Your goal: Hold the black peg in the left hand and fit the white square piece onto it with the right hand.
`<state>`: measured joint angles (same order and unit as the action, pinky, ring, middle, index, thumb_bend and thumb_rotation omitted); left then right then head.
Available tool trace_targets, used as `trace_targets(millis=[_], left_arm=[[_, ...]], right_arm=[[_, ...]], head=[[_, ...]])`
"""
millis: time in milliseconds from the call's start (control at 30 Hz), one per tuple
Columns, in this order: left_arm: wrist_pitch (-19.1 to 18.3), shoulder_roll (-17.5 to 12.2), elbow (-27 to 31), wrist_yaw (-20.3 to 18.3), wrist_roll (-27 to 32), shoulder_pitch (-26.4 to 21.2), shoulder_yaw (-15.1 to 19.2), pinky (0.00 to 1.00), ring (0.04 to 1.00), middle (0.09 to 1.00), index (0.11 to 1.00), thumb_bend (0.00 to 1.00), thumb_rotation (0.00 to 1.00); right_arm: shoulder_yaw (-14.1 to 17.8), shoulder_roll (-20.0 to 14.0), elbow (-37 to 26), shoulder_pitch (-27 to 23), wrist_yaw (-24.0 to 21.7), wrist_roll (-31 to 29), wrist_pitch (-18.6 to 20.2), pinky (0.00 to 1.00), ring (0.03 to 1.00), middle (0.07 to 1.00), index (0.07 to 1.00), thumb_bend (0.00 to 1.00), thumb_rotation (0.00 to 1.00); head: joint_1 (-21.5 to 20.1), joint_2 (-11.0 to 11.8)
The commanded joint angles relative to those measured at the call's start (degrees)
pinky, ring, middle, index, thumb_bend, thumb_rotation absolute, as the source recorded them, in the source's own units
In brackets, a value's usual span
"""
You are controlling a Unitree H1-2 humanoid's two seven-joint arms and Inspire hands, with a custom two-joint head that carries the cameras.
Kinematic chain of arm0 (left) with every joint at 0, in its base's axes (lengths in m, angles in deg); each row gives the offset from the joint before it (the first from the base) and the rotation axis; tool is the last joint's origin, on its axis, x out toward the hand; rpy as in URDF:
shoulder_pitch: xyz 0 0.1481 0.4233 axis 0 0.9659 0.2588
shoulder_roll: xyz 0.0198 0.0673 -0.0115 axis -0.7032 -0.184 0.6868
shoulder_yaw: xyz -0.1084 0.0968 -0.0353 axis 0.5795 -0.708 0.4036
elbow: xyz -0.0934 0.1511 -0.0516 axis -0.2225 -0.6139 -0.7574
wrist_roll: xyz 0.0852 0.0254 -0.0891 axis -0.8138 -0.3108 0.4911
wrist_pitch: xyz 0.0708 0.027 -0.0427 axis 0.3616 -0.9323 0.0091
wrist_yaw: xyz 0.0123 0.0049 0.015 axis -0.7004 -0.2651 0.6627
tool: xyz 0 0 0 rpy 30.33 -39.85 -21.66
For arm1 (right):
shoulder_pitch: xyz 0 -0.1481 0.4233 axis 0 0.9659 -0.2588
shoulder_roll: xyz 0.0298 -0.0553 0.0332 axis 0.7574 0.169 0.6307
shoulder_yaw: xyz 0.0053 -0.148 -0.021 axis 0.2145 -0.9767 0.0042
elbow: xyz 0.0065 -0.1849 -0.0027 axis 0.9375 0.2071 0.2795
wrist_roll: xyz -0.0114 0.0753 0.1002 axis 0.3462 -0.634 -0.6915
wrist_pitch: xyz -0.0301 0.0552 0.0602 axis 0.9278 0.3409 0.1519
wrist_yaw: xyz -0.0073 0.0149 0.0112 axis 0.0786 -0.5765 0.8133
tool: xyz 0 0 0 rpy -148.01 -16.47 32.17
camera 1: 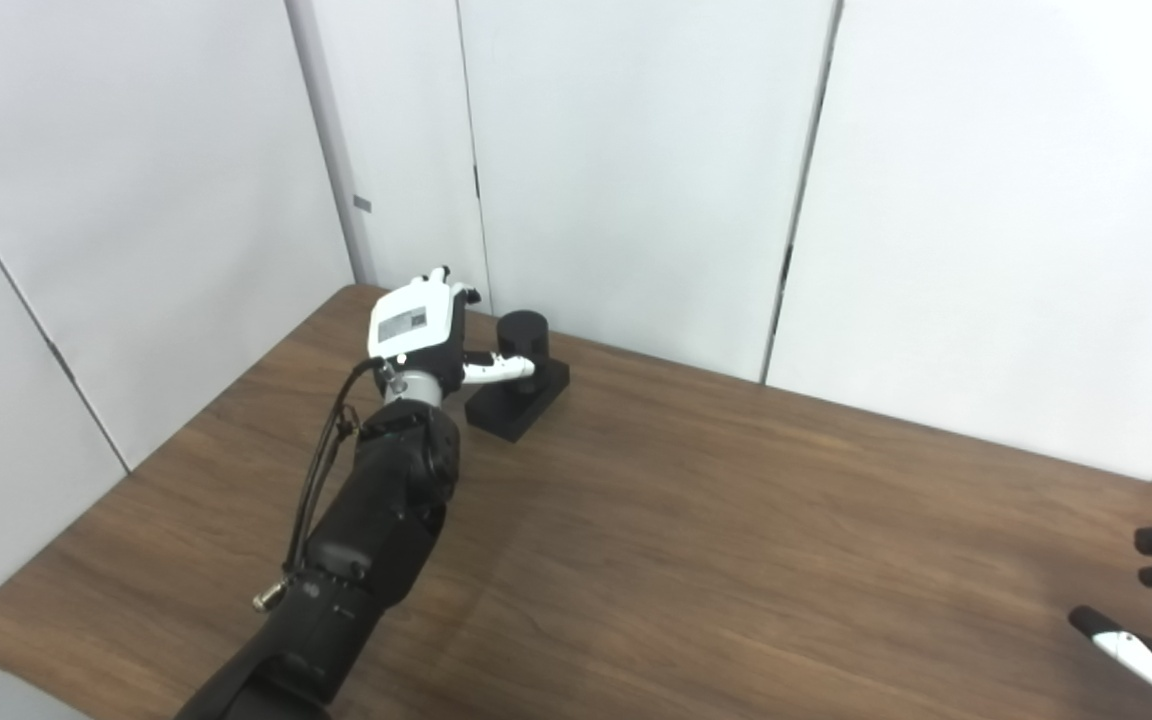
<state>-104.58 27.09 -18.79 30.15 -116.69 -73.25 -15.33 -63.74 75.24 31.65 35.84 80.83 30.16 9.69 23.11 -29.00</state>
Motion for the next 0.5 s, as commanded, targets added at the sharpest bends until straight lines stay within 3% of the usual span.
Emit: trace_targets(millis=[0, 333, 467], left_arm=[[-0.2, -1.4, 0.5, -1.0, -2.6, -3.4, -0.2, 0.83, 0.976, 0.983, 0.799, 1.00, 0.64], [-0.2, -1.7, -1.6, -5.1, -4.3, -5.3, -1.1, 0.93, 0.998, 0.989, 0.818, 1.00, 0.62], [-0.2, -1.3, -2.5, -5.6, -5.8, -5.5, -1.2, 0.92, 0.996, 0.986, 0.794, 1.00, 0.64]], right_arm=[[0.4, -0.4, -2.7, -1.1, 0.2, 0.4, 0.0, 0.48, 0.583, 0.646, 0.597, 0.60, 0.00], [0.2, -0.6, -3.0, -0.9, -0.1, 0.1, 0.2, 0.45, 0.564, 0.639, 0.596, 0.60, 0.00], [0.2, -0.6, -3.6, -0.7, -0.2, 0.8, 1.0, 0.47, 0.577, 0.645, 0.600, 0.60, 0.00]], head=[[0.0, 0.0], [-0.1, -0.6], [-0.3, -0.7]])
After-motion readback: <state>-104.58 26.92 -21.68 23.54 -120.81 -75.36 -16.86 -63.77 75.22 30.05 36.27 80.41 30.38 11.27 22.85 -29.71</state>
